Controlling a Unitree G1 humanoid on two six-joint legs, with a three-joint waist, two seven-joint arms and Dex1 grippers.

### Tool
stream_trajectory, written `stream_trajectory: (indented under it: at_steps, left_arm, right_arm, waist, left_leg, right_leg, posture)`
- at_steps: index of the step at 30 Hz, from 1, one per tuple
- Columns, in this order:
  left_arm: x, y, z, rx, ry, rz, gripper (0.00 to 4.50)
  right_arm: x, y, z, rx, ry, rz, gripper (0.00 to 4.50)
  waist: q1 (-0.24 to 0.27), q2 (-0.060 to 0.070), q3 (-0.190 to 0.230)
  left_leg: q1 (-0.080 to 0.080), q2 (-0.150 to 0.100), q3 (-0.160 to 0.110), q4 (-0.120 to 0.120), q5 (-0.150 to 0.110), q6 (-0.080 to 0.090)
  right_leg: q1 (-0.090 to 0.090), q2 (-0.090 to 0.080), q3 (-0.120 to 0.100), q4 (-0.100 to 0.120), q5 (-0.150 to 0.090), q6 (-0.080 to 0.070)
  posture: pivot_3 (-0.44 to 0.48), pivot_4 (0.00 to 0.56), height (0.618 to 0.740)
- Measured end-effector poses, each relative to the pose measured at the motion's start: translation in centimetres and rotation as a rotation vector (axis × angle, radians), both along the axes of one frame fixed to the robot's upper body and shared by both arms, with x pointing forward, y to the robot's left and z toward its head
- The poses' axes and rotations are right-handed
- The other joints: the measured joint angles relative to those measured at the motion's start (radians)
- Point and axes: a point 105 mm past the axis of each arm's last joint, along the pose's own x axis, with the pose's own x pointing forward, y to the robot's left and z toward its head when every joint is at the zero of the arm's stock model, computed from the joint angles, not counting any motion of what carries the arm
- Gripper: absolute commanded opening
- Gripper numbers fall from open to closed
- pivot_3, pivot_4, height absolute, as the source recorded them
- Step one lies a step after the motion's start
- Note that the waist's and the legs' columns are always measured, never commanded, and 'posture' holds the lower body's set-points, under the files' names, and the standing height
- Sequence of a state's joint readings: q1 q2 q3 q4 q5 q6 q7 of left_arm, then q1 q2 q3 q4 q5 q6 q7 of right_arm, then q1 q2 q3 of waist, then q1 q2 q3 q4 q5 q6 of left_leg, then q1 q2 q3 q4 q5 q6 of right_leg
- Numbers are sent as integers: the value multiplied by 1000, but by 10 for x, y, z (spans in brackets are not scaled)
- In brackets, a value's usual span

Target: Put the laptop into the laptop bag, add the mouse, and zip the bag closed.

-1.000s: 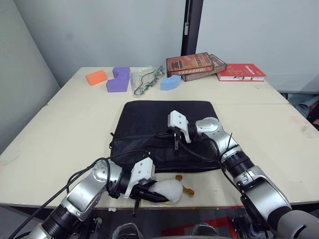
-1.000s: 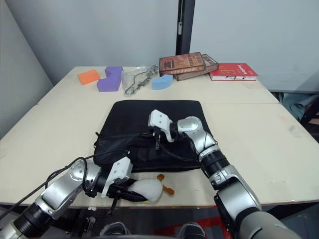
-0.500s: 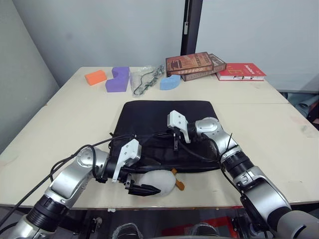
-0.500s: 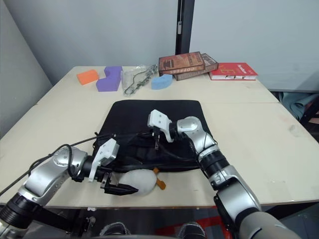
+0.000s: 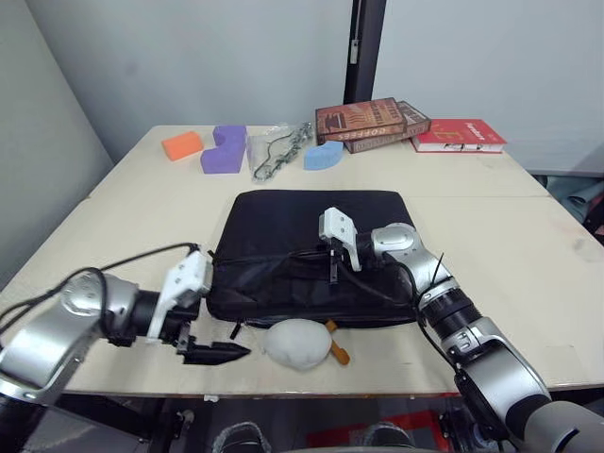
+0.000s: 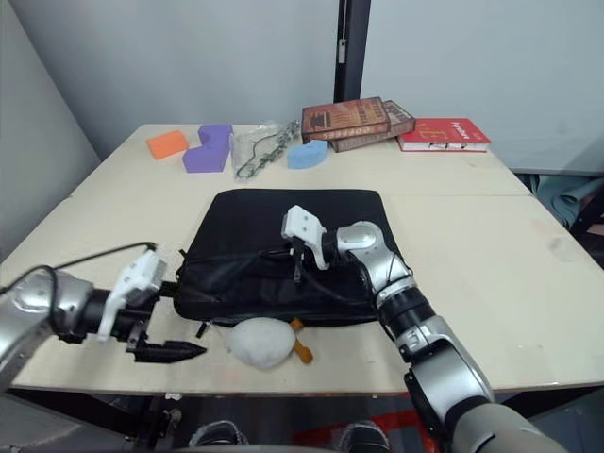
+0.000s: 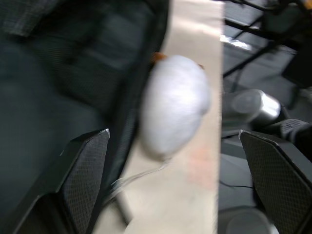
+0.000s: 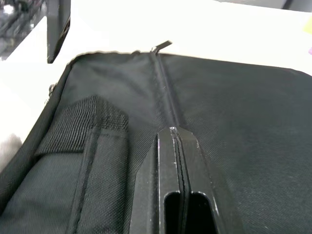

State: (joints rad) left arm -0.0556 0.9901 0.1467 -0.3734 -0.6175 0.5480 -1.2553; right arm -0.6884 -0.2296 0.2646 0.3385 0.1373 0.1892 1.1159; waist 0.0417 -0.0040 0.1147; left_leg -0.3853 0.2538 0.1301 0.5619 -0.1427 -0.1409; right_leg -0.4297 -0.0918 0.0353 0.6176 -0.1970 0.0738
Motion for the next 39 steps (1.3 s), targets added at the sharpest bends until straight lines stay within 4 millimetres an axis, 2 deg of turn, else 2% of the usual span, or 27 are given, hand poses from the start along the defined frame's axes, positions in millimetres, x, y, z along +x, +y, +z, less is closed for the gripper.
stream_trajectory:
  at_steps: [3, 4, 5, 8, 10, 13, 17, 22, 26, 29, 33, 39]
  left_arm:
    - [14, 10, 19, -5, -41, 54, 4479]
    - [20, 12, 24, -11, -59, 67, 4497]
    - [25, 13, 28, -19, -76, 82, 4243]
    - [44, 12, 37, -78, -127, 132, 3341]
    - [52, 7, 40, -109, -143, 141, 2628]
    - [75, -26, 44, -196, -187, 105, 1543]
    - [97, -62, 34, -248, -177, 59, 52]
    - [116, -102, 26, -296, -170, 0, 52]
    - [122, -124, -1, -283, -116, -37, 52]
    - [130, -128, -19, -259, -101, -29, 52]
    - [140, -126, -23, -213, -146, -18, 52]
    - [141, -126, -25, -212, -157, -31, 52]
  right_arm:
    - [-4, -2, 16, 81, 75, -14, 0]
    - [-7, -5, 24, 97, 80, -9, 251]
    - [-10, -8, 33, 107, 72, -6, 530]
    - [-21, -21, 63, 163, 64, 7, 1495]
    - [-27, -24, 71, 174, 72, 24, 2183]
    - [-48, -45, 61, 48, 65, 65, 3239]
    - [-70, -53, 41, -60, 86, 140, 4500]
    - [-90, -48, 30, -131, 83, 258, 4500]
    - [-99, -38, 11, -199, 52, 327, 4500]
    - [-99, -30, -3, -229, 35, 353, 4500]
    - [-92, -26, -11, -256, 10, 351, 4500]
    - [-87, -24, -22, -319, -46, 369, 4500]
  waist:
    - [2, 1, 2]
    - [2, 2, 4]
    - [4, 2, 4]
    - [11, 1, 3]
    - [13, 1, 3]
    - [45, 1, 4]
    - [50, 1, 4]
    - [49, 0, 4]
    - [50, 0, 5]
    - [51, 0, 4]
    - [54, 0, 4]
    - [54, -1, 3]
  left_leg:
    - [-6, 0, 0, 0, 1, -2]
    - [-7, 0, 0, 0, 1, -4]
    - [-9, 0, 0, -1, 1, -4]
    - [-13, 0, -2, -2, 2, -5]
    - [-13, 0, -2, -3, 3, -5]
    - [-13, 0, -3, -1, 1, -6]
    - [-13, 0, -3, 3, 1, -5]
    - [-13, 0, -3, 10, 1, -4]
    - [-14, 0, -4, 13, 1, -3]
    - [-14, 0, -5, 15, 1, -2]
    - [-12, -2, -6, 18, 1, -1]
    - [-11, -4, -6, 19, 1, 1]
  right_leg:
    - [-7, 1, 0, 1, 0, 0]
    - [-7, 1, 0, 0, 0, 0]
    - [-8, 1, -1, -1, 0, 0]
    - [-10, 1, -3, -3, 0, 1]
    - [-10, 1, -3, -4, 0, 0]
    - [-7, 0, -4, -4, 0, 0]
    - [-7, 0, -3, 0, 1, 1]
    - [-7, 0, -1, 5, 1, 2]
    - [-7, 0, -1, 8, 1, 2]
    - [-6, 0, -1, 10, 2, 2]
    - [-4, -2, -1, 11, 2, 2]
    - [-2, -4, 0, 12, 2, 2]
  posture:
    - [0, 150, 734]
    - [0, 150, 734]
    - [0, 150, 734]
    - [0, 150, 734]
    - [0, 150, 734]
    - [0, 150, 734]
    - [0, 150, 734]
    - [0, 150, 734]
    - [0, 150, 734]
    - [0, 150, 734]
    - [0, 150, 734]
    - [0, 150, 734]
